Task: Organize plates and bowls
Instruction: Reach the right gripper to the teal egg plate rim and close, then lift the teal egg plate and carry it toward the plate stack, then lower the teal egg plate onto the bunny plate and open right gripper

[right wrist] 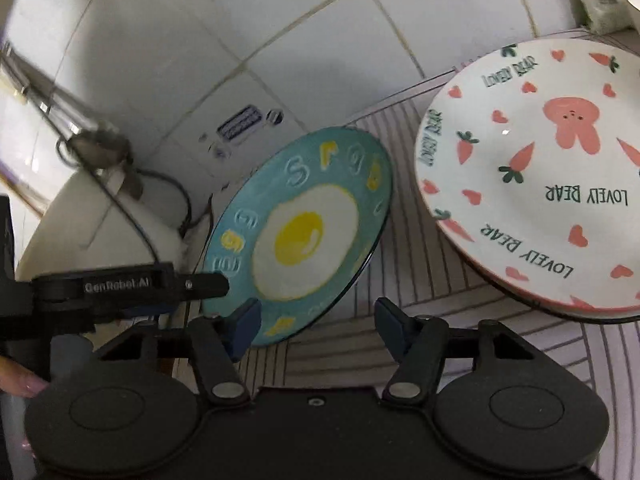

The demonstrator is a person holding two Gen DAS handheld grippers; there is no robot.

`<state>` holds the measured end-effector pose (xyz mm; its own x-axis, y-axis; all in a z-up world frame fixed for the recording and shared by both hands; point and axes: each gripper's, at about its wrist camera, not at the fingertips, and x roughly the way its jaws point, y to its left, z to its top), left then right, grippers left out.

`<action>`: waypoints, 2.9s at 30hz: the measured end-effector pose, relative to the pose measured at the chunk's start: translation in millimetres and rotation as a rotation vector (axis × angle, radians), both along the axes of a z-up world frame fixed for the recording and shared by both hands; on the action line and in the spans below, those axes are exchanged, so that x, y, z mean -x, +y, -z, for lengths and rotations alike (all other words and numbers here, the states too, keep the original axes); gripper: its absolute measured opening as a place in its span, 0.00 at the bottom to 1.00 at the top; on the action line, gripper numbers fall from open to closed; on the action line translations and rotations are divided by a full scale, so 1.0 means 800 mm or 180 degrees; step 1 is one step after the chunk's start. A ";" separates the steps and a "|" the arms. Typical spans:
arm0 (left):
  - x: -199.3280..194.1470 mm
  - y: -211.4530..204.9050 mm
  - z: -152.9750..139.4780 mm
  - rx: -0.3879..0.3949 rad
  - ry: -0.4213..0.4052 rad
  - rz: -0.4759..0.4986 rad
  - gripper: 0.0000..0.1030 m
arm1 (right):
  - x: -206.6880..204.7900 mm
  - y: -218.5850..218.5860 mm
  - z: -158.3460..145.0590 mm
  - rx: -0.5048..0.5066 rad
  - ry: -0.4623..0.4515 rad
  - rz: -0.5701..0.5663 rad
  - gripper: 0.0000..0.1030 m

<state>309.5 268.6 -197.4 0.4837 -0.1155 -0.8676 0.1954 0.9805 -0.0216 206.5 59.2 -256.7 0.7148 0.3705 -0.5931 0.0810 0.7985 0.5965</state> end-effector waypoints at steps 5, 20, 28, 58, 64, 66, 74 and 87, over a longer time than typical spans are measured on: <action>-0.017 -0.004 0.015 0.0046 0.0126 0.0033 0.53 | -0.007 -0.001 0.001 -0.0065 -0.0076 0.0182 0.51; -0.018 0.010 0.019 0.0278 0.0013 -0.0187 0.31 | -0.023 0.000 0.024 0.0072 -0.0048 0.0601 0.17; -0.009 0.023 0.001 0.0405 0.0356 -0.0215 0.30 | -0.017 0.006 -0.006 0.0409 -0.0064 0.0190 0.20; 0.025 -0.145 -0.054 0.0693 0.0373 0.0977 0.30 | 0.097 -0.114 -0.095 0.0930 -0.0358 0.0833 0.21; 0.023 -0.173 -0.040 0.0575 0.0448 0.1107 0.30 | 0.108 -0.135 -0.075 0.0782 -0.0209 0.1078 0.21; 0.022 -0.181 -0.036 0.0526 0.0481 0.1147 0.30 | 0.108 -0.140 -0.070 0.0752 -0.0154 0.1137 0.21; 0.017 -0.204 -0.028 0.0383 0.0594 0.1244 0.30 | 0.103 -0.153 -0.059 0.0729 0.0035 0.1240 0.21; -0.002 -0.217 -0.019 0.0280 0.0981 0.1253 0.30 | 0.088 -0.159 -0.058 0.0858 0.0334 0.1250 0.22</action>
<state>311.0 94.6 -182.1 0.1119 -0.3168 -0.9419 0.5213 0.8256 -0.2157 136.4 -67.8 -210.4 0.7010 -0.0917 -0.7072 0.4557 0.8205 0.3453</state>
